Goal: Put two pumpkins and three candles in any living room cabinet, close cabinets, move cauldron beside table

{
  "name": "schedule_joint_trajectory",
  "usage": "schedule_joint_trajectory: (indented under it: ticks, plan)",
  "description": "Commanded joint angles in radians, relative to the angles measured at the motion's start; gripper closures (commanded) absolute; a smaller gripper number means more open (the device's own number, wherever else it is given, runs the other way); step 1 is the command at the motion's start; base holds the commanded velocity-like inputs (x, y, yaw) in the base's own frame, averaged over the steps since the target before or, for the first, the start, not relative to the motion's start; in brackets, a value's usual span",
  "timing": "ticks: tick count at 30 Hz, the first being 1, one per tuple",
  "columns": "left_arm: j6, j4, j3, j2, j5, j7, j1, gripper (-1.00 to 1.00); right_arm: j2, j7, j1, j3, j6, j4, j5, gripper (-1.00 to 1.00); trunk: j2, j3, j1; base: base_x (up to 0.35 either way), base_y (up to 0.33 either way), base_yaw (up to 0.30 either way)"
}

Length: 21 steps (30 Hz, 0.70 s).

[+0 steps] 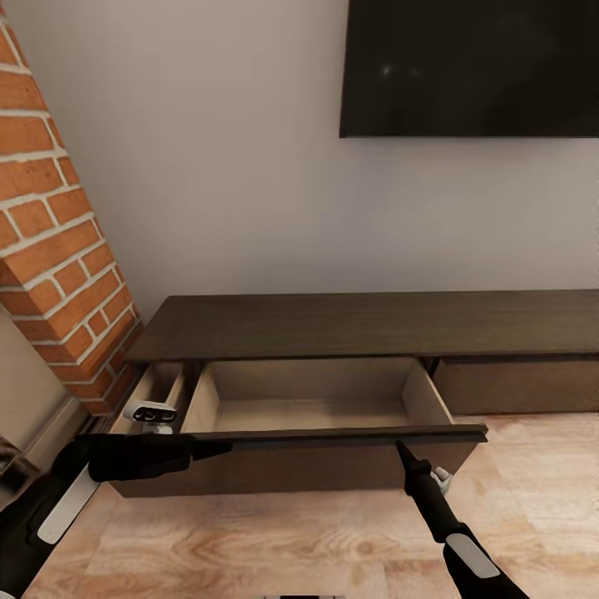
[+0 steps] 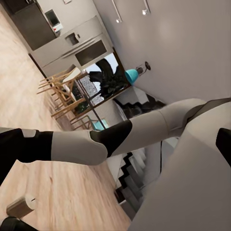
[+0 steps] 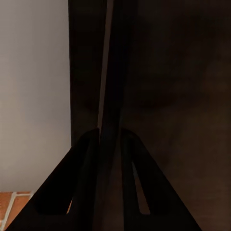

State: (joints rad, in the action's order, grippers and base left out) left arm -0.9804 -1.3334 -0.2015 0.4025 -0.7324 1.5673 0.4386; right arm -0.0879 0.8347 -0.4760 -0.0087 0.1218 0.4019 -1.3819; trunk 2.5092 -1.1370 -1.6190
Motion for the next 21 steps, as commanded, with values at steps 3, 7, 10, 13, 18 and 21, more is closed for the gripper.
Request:
schedule_joint_trajectory:
  ticks: [3,7,10,13,18,21]
  plan:
    - [-0.011,0.0,-0.003,0.001,-0.002,0.003,0.001,-1.0,0.0,0.0,0.0,0.015,0.009,-0.002,0.004,1.0,0.0,-0.001,0.001,-0.097,0.0,0.0]
    - [-0.011,0.0,-0.003,0.001,-0.002,0.003,0.001,-1.0,0.0,0.0,0.0,0.015,0.01,-0.002,0.004,1.0,0.0,-0.001,0.001,-0.043,0.0,0.0]
    - [-0.011,0.0,-0.003,0.001,-0.002,0.003,0.001,-1.0,0.0,0.0,0.0,0.015,0.01,-0.002,0.004,1.0,0.0,-0.001,0.001,-0.147,0.0,0.0]
    - [-0.011,0.0,-0.003,0.001,-0.002,0.003,0.001,-1.0,0.0,0.0,0.0,0.015,0.01,-0.002,0.004,1.0,0.0,-0.001,0.001,-0.185,0.0,0.0]
    - [-0.011,0.0,-0.003,0.001,-0.002,0.003,0.001,-1.0,0.0,0.0,0.0,0.015,0.01,-0.002,0.004,1.0,0.0,-0.001,0.001,-0.059,0.0,0.0]
    - [-0.011,0.0,-0.003,0.001,-0.002,0.003,0.001,-1.0,0.0,0.0,0.0,0.015,0.01,-0.002,0.004,1.0,0.0,-0.001,0.001,-0.125,0.0,0.0]
